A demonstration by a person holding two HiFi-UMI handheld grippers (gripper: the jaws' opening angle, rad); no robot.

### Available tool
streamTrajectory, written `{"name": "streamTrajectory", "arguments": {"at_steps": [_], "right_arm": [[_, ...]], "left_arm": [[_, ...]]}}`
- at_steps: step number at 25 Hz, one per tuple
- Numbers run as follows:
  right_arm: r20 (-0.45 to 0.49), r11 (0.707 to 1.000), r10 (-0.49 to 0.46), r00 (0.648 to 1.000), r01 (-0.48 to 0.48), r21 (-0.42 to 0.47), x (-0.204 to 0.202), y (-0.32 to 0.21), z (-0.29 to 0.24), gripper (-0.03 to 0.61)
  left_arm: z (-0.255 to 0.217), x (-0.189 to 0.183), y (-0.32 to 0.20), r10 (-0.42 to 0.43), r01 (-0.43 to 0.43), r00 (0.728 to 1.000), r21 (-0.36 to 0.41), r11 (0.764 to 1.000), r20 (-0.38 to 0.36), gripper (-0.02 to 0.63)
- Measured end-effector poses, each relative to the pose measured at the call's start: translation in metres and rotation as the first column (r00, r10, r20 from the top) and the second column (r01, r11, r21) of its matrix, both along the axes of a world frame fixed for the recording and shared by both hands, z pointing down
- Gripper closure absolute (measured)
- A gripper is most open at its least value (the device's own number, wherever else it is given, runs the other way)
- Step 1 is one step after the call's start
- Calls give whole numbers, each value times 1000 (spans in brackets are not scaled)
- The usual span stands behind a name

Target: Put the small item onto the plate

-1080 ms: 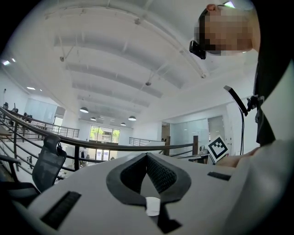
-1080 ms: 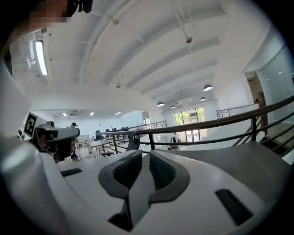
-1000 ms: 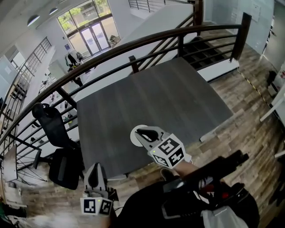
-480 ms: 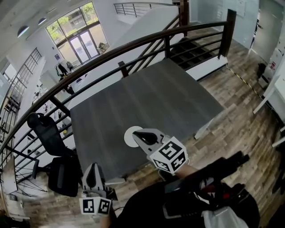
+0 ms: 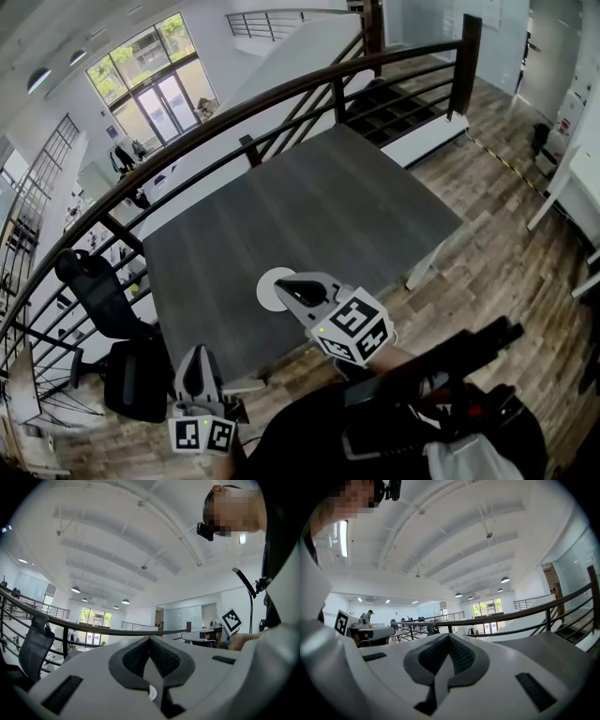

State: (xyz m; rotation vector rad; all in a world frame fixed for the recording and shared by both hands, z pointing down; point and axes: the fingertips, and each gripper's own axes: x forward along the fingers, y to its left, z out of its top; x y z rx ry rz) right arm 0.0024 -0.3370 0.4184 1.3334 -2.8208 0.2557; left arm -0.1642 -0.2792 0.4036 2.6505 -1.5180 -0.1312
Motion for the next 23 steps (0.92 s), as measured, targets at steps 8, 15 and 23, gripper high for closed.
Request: {"name": "streamTrajectory", "arguments": {"at_steps": [8,15,23], "right_arm": [[3,1000,17,1000,-17,4,5,2,-4,577],[2,999,32,999,-32,6,6,3,-3,577],[21,999,34,999,-34,12,5,-2,-6,577]], "left_arm": [[0,11,-3,40,-40,999,-3,999,-2,609],[2,10,-5,56,-56,998,-4,998,0,609],[1,9,-11,57,-57,998,-8,998,1,609]]}}
